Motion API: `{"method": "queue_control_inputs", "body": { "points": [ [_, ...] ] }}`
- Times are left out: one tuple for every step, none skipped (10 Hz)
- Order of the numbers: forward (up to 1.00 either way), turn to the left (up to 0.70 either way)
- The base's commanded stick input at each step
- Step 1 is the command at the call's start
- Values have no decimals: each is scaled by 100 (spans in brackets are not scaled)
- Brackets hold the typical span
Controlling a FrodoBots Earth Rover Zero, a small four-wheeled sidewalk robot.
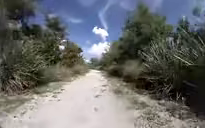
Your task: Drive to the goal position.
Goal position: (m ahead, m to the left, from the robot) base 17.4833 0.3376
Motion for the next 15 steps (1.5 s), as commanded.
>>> {"method": "queue_control_inputs", "body": {
  "points": [
    [85,2],
    [85,34],
    [85,34],
    [85,31],
    [85,0],
    [85,0],
    [85,0],
    [85,0],
    [85,0],
    [85,0],
    [85,0],
    [85,0],
    [85,0],
    [85,0],
    [85,0]
  ]
}}
